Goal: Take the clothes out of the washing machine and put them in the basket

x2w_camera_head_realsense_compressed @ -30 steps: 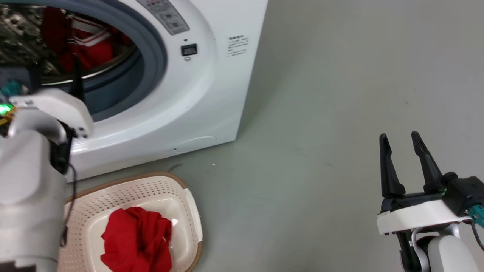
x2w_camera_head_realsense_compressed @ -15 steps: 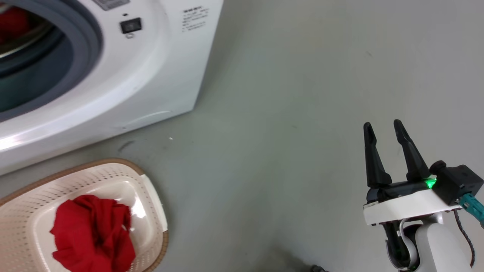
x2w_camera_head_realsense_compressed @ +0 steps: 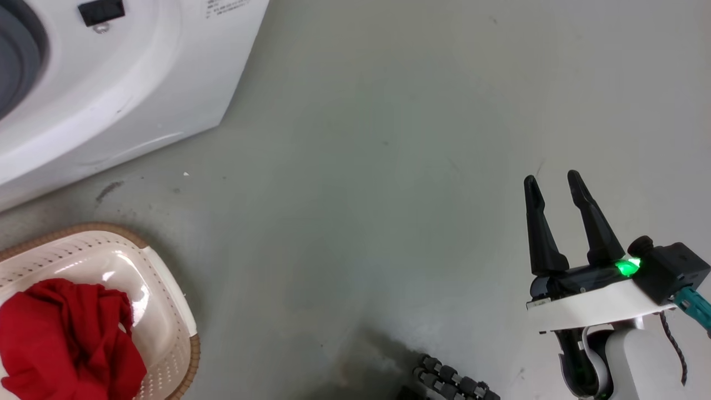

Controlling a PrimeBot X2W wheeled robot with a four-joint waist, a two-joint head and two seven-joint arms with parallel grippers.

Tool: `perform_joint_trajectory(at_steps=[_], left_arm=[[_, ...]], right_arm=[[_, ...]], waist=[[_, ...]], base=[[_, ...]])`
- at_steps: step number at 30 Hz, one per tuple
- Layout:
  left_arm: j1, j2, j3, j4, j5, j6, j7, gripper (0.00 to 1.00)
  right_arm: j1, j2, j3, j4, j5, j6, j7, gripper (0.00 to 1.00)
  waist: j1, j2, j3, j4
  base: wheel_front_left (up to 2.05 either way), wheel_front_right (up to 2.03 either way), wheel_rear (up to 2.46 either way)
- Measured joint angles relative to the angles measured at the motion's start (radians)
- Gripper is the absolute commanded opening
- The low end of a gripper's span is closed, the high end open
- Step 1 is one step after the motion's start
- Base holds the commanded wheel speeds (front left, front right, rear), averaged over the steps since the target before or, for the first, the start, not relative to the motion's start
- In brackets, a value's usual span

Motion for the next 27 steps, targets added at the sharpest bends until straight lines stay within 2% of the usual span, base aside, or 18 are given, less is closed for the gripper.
perform_joint_trajectory(at_steps=[15, 16, 17, 23, 27], left_arm=[[-0.03, 0.022, -0.051, -0.06, -0.049, -0.001, 0.264, 1.0], [-0.03, 0.025, -0.053, -0.066, -0.049, 0.001, 0.269, 0.3], [-0.03, 0.025, -0.053, -0.071, -0.05, 0.002, 0.271, 0.0], [-0.03, 0.033, -0.052, -0.098, -0.05, 0.034, 0.23, 0.0], [-0.03, 0.043, -0.05, -0.107, -0.04, 0.06, 0.151, 0.0]], right_arm=[[0.042, 0.001, -0.008, -0.041, 0.019, 0.0, 0.0, 1.0], [0.042, 0.0, -0.008, -0.043, 0.021, 0.0, 0.0, 1.0], [0.042, 0.0, -0.007, -0.043, 0.024, 0.0, 0.0, 1.0], [0.041, 0.001, -0.003, -0.043, 0.028, 0.0, 0.0, 1.0], [0.035, 0.0, 0.002, -0.041, 0.032, 0.0, 0.0, 1.0]], waist=[[0.0, 0.0, 0.086, 0.0], [0.0, 0.0, 0.089, 0.0], [0.0, 0.0, 0.092, 0.0], [0.0, 0.0, 0.095, -0.003], [-0.0001, 0.0, 0.093, -0.007]], base=[[0.0, 0.0, 0.0], [0.0, 0.0, 0.0], [0.0, 0.0, 0.0], [0.0, 0.0, 0.0], [0.0, 0.0, 0.0]])
